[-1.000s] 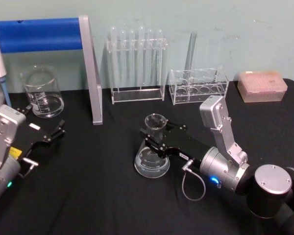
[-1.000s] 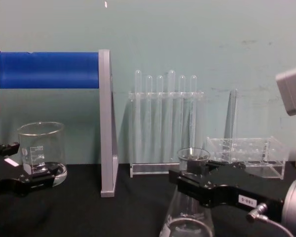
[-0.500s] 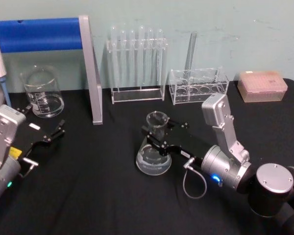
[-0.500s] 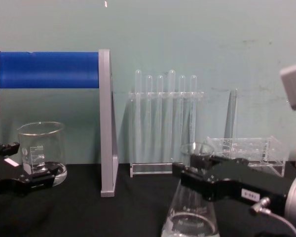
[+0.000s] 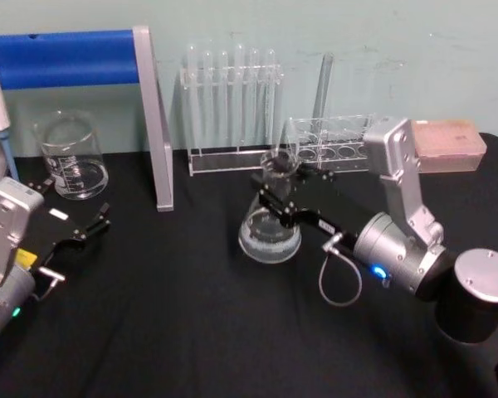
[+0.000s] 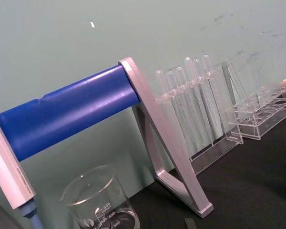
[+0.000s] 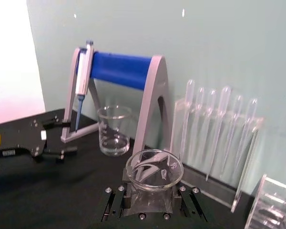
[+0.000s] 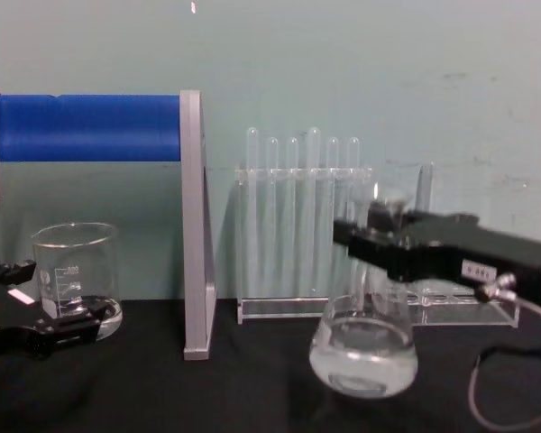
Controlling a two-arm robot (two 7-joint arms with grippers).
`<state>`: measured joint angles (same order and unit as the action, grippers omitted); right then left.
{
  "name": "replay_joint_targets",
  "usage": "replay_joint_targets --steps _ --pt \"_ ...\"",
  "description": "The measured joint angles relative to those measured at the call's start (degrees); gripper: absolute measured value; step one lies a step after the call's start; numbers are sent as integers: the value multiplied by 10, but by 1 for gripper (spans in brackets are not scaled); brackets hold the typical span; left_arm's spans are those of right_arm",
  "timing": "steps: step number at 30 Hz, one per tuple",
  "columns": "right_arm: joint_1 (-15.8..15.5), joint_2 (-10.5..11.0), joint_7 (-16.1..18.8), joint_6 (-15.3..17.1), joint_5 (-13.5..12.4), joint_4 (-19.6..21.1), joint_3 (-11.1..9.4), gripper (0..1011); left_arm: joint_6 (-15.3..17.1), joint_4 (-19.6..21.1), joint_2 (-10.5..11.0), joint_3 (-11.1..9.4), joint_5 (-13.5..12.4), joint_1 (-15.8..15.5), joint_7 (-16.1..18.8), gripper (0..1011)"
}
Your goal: Grasp the erlenmeyer flask with one hand, shake it three times, then place it back.
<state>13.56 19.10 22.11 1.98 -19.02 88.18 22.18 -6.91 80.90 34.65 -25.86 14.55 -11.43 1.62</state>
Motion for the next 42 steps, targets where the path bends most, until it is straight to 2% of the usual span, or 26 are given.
replay_joint_targets --steps 9,15,35,42 --pt "-5 7 -13 12 -1 50 -12 450 0 0 0 0 0 0 0 1001" --pt "-7 10 -18 16 -2 67 -17 450 0 0 0 0 0 0 0 1001" --pt "-9 8 -24 23 -4 70 -20 450 0 0 0 0 0 0 0 1001" --pt "-6 5 -25 24 0 66 -15 450 0 0 0 0 0 0 0 1001"
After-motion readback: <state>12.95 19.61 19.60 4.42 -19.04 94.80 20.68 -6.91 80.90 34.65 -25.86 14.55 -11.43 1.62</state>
